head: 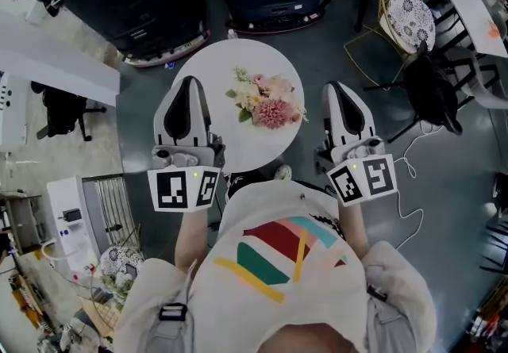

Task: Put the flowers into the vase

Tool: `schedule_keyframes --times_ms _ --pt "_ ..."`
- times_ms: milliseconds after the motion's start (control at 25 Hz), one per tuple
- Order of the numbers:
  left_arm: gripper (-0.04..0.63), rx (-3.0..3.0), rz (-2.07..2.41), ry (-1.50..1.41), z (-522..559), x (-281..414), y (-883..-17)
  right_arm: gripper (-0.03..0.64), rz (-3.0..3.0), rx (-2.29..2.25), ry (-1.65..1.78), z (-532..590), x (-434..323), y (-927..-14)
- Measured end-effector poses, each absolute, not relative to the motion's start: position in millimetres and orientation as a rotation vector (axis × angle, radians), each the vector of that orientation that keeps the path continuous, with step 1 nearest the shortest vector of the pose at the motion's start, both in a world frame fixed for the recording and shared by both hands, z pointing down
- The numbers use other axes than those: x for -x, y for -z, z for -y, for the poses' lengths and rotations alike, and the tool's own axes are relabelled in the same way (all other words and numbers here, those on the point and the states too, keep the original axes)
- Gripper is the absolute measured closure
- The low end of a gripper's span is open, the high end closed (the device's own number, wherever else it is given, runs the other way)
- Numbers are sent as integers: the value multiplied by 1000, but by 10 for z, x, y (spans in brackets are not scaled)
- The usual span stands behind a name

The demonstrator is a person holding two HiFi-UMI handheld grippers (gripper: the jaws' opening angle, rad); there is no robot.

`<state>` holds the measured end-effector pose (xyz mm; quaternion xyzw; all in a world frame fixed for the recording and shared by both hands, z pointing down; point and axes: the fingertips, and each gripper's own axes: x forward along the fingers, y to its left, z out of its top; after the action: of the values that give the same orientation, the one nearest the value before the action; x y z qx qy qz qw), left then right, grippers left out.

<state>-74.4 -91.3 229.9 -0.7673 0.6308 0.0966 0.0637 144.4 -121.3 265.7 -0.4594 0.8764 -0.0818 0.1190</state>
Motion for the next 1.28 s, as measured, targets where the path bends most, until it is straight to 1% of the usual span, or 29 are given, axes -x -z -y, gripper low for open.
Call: schedule_keyframes --times_ms 160,520,840,1280 --pt "588 2381 -1934 -289 1048 619 -2282 607 -2548 1370 204 1185 -1438 -2594" --pt "588 2386 -1852 -226 1087 402 -2157 607 -2604 1359 150 1142 -1202 -2555" --pt "588 2351 -1900 -224 1042 556 -2164 607 -2621 1421 102 1115 -1230 -2564" --pt "588 2304 -1943 -238 873 679 -2201 607 -2642 1388 57 1012 -1185 -2542"
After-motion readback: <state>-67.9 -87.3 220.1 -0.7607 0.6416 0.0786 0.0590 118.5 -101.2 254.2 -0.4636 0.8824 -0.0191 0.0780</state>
